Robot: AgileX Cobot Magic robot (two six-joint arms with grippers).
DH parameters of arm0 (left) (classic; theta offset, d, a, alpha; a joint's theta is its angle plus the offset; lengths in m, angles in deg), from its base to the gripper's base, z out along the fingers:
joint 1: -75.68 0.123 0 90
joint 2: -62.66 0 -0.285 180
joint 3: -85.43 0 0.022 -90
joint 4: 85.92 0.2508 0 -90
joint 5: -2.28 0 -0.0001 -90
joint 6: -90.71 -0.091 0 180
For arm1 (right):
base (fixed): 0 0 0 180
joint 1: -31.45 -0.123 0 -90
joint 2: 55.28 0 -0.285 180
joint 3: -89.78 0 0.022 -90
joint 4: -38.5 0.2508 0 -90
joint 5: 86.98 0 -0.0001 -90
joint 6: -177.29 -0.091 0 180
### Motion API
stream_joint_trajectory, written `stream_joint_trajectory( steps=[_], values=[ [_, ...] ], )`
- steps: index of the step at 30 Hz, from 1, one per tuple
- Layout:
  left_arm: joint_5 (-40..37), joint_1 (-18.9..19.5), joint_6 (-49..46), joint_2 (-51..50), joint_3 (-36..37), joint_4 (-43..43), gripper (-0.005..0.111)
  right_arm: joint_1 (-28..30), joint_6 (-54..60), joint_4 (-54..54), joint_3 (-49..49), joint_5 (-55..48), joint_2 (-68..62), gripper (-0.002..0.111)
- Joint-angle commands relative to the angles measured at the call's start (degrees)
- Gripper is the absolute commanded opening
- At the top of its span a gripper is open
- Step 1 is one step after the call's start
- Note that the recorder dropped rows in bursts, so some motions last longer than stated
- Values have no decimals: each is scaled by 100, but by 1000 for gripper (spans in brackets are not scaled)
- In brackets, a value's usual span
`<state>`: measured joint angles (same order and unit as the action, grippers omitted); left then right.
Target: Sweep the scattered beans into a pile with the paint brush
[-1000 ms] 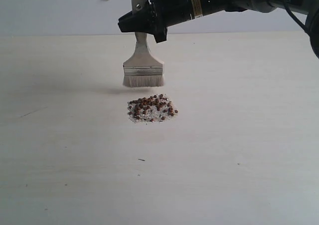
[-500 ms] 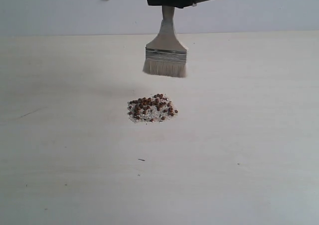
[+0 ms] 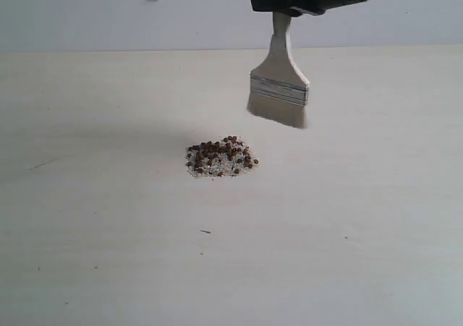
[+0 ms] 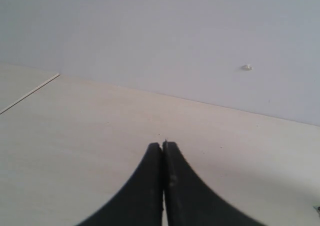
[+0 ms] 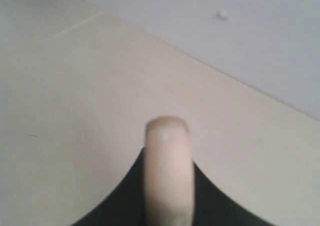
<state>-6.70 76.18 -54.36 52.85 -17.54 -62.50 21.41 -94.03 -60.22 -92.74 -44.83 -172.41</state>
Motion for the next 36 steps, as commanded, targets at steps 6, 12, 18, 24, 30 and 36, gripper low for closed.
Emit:
stream_joint_trajectory(
  steps=[6, 12, 18, 24, 30, 36],
  values=[
    [33, 24, -32, 37, 20, -50, 0, -3, 3473, 4590, 2344, -942, 1034, 0],
    [33, 24, -32, 37, 20, -50, 0, -329, 5684, 7373, 3419, 87, 1077, 0],
    [19, -109, -32, 37, 20, -50, 0, -1159, 7861, 10347, 3947, 243, 1023, 0],
    [9, -110, -32, 37, 20, -50, 0, -1999, 9386, 12208, 3935, 646, 856, 0],
    [9, -110, -32, 37, 20, -50, 0, -2063, 9414, 12198, 3935, 658, 531, 0],
    [9, -110, -32, 37, 20, -50, 0, -2063, 8698, 11559, 3935, 682, 244, 0]
  ],
)
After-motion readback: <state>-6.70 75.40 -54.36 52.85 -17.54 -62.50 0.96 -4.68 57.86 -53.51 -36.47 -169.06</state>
